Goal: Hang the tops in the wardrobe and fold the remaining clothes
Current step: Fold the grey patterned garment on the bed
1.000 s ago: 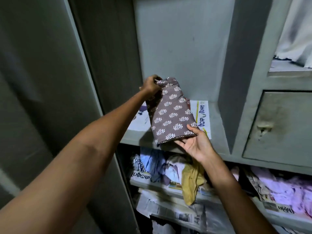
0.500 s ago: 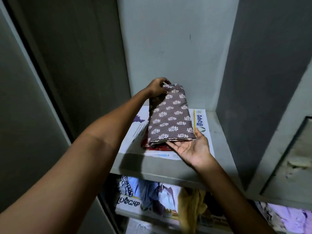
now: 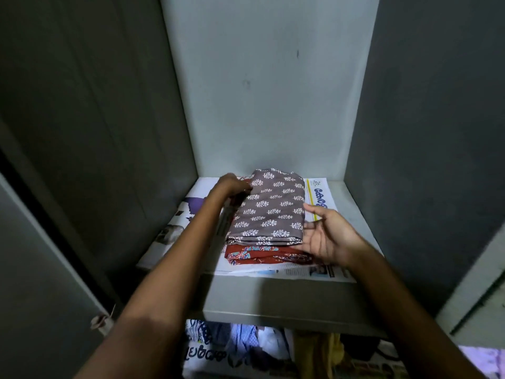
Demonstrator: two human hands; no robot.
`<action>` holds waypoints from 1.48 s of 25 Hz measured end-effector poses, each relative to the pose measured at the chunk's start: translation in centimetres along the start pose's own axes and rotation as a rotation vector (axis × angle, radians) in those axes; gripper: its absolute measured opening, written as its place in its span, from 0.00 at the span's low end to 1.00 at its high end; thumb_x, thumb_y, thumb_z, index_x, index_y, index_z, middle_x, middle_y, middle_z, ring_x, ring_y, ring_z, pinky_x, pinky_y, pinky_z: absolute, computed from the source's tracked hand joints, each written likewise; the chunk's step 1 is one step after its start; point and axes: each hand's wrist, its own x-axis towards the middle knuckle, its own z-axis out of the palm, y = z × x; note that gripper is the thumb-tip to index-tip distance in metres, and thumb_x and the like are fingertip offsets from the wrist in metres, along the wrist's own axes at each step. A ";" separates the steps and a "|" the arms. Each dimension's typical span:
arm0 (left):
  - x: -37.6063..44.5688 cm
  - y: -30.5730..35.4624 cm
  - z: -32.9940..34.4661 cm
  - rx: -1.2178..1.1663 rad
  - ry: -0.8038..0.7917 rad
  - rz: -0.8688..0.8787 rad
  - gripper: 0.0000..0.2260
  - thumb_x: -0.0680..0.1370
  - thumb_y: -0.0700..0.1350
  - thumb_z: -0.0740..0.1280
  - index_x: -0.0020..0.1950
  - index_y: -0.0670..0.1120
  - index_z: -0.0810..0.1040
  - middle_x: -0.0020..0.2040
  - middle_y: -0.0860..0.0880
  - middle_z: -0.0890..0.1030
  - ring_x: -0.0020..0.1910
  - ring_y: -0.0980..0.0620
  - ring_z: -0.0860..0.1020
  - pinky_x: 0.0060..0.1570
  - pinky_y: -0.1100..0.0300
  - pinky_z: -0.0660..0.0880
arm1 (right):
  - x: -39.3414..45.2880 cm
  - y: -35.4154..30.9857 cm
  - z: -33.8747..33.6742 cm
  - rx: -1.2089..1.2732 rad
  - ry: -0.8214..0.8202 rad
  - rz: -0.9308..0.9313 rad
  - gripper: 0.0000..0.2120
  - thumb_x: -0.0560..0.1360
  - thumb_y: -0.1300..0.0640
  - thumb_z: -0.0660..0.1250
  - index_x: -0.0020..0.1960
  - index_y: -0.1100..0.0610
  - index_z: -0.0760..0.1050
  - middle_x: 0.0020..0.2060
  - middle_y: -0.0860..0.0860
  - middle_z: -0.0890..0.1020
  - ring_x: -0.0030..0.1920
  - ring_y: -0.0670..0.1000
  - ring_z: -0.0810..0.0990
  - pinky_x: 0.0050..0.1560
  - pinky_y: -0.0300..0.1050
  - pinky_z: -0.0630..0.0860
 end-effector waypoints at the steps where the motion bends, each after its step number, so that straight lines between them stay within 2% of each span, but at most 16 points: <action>1: -0.6 -0.6 0.2 -0.046 -0.016 -0.013 0.20 0.73 0.52 0.70 0.55 0.37 0.77 0.55 0.38 0.80 0.50 0.42 0.79 0.45 0.55 0.73 | 0.1 -0.7 0.2 -0.023 -0.012 0.018 0.17 0.77 0.52 0.60 0.55 0.65 0.74 0.40 0.62 0.84 0.36 0.57 0.84 0.36 0.53 0.82; 3: -1.9 -1.5 0.9 -0.105 -0.032 -0.046 0.20 0.73 0.53 0.69 0.55 0.37 0.77 0.55 0.38 0.80 0.52 0.41 0.79 0.49 0.54 0.75 | 0.5 -2.2 0.8 -0.023 0.015 0.028 0.14 0.79 0.53 0.59 0.48 0.65 0.73 0.33 0.62 0.83 0.28 0.56 0.83 0.24 0.47 0.79; 4: -2.4 -1.8 1.3 -0.118 -0.022 -0.068 0.21 0.73 0.53 0.69 0.57 0.37 0.76 0.56 0.39 0.79 0.55 0.42 0.78 0.50 0.55 0.74 | 1.1 -2.6 1.1 -0.033 0.041 0.005 0.13 0.79 0.54 0.59 0.47 0.64 0.73 0.31 0.61 0.82 0.27 0.55 0.82 0.22 0.46 0.78; 7: -4.2 -1.6 1.7 -0.229 -0.004 -0.080 0.17 0.76 0.49 0.67 0.59 0.38 0.74 0.49 0.45 0.77 0.47 0.46 0.77 0.41 0.62 0.70 | 4.2 -2.9 2.0 -0.085 0.111 -0.105 0.07 0.78 0.59 0.60 0.50 0.62 0.74 0.30 0.57 0.83 0.28 0.54 0.83 0.26 0.48 0.80; 9: -4.9 -1.7 2.1 -0.349 0.006 -0.033 0.14 0.77 0.45 0.66 0.58 0.37 0.75 0.46 0.44 0.79 0.43 0.45 0.78 0.36 0.64 0.71 | 6.0 -2.3 2.2 -0.194 0.166 -0.160 0.11 0.75 0.66 0.62 0.57 0.63 0.74 0.29 0.56 0.83 0.27 0.53 0.82 0.24 0.45 0.78; 11: -5.2 -2.3 2.8 -0.384 0.084 0.006 0.13 0.78 0.44 0.64 0.56 0.36 0.75 0.52 0.40 0.80 0.50 0.42 0.79 0.42 0.60 0.71 | 7.0 -1.8 2.2 -0.246 0.208 -0.216 0.15 0.72 0.71 0.63 0.58 0.63 0.74 0.31 0.56 0.82 0.27 0.54 0.81 0.24 0.44 0.77; 14: -5.7 -3.1 3.6 -0.416 0.120 0.003 0.12 0.79 0.44 0.61 0.58 0.37 0.74 0.56 0.41 0.79 0.55 0.42 0.77 0.48 0.57 0.71 | 7.4 -1.5 2.1 -0.306 0.191 -0.242 0.13 0.72 0.73 0.62 0.53 0.61 0.73 0.39 0.57 0.80 0.34 0.55 0.80 0.24 0.42 0.77; 18: -6.0 -3.4 4.2 -0.448 0.187 -0.014 0.13 0.78 0.44 0.62 0.59 0.38 0.70 0.58 0.38 0.77 0.56 0.42 0.76 0.46 0.57 0.70 | 8.1 -1.8 1.9 -0.348 0.160 -0.222 0.20 0.72 0.73 0.62 0.62 0.61 0.70 0.46 0.59 0.81 0.38 0.57 0.80 0.26 0.45 0.78; 23: -6.4 -3.0 4.0 -0.479 0.163 -0.042 0.16 0.78 0.43 0.62 0.64 0.42 0.64 0.56 0.44 0.75 0.53 0.44 0.76 0.45 0.60 0.69 | 8.0 -2.4 1.9 -0.462 0.158 -0.174 0.17 0.73 0.72 0.62 0.60 0.64 0.73 0.40 0.58 0.81 0.27 0.51 0.81 0.25 0.42 0.78; 25: -6.6 -3.0 3.9 -0.410 0.130 -0.019 0.17 0.77 0.42 0.62 0.66 0.45 0.65 0.59 0.44 0.76 0.55 0.44 0.76 0.47 0.60 0.70 | 7.6 -2.7 2.0 -0.520 0.157 -0.183 0.16 0.73 0.71 0.63 0.61 0.65 0.72 0.41 0.58 0.81 0.27 0.50 0.81 0.26 0.40 0.77; 27: -6.7 -2.1 3.4 -0.073 0.131 -0.002 0.19 0.78 0.42 0.61 0.69 0.46 0.65 0.65 0.42 0.73 0.61 0.42 0.73 0.54 0.57 0.69 | 7.7 -3.5 2.4 -0.823 0.291 -0.237 0.20 0.73 0.67 0.66 0.63 0.66 0.68 0.50 0.59 0.79 0.38 0.53 0.81 0.33 0.42 0.77; 29: -7.0 -0.4 3.2 0.206 0.263 0.067 0.20 0.79 0.45 0.59 0.71 0.46 0.63 0.68 0.42 0.68 0.66 0.41 0.69 0.61 0.52 0.66 | 8.6 -4.4 2.9 -1.296 0.525 -0.469 0.24 0.74 0.62 0.64 0.67 0.64 0.61 0.62 0.61 0.72 0.58 0.59 0.74 0.51 0.49 0.74; 31: -6.9 1.0 4.0 0.246 0.246 0.221 0.21 0.82 0.48 0.54 0.74 0.46 0.58 0.74 0.42 0.61 0.72 0.42 0.62 0.68 0.49 0.60 | 9.9 -4.0 3.5 -1.566 0.381 -0.633 0.25 0.78 0.60 0.57 0.73 0.62 0.56 0.72 0.59 0.62 0.72 0.58 0.60 0.69 0.51 0.60; 33: -6.7 1.2 5.7 0.337 0.022 0.244 0.24 0.83 0.51 0.46 0.77 0.45 0.49 0.78 0.45 0.50 0.76 0.45 0.50 0.73 0.48 0.49 | 12.0 -2.4 3.0 -1.783 0.184 -0.466 0.25 0.82 0.53 0.50 0.77 0.59 0.49 0.77 0.54 0.51 0.76 0.54 0.48 0.74 0.52 0.46; 35: -6.6 0.5 6.6 0.389 -0.092 0.140 0.26 0.83 0.55 0.42 0.78 0.45 0.44 0.78 0.47 0.43 0.77 0.47 0.43 0.73 0.48 0.43 | 13.6 -1.7 2.2 -1.833 0.228 -0.338 0.26 0.82 0.49 0.46 0.78 0.54 0.45 0.77 0.49 0.45 0.76 0.51 0.42 0.74 0.55 0.41; 37: -7.4 0.2 6.5 0.379 -0.101 0.084 0.29 0.82 0.58 0.42 0.78 0.44 0.43 0.78 0.47 0.42 0.76 0.48 0.42 0.73 0.49 0.42 | 13.7 -2.0 2.0 -1.833 0.291 -0.320 0.27 0.82 0.47 0.45 0.77 0.54 0.44 0.77 0.48 0.44 0.76 0.51 0.40 0.73 0.57 0.40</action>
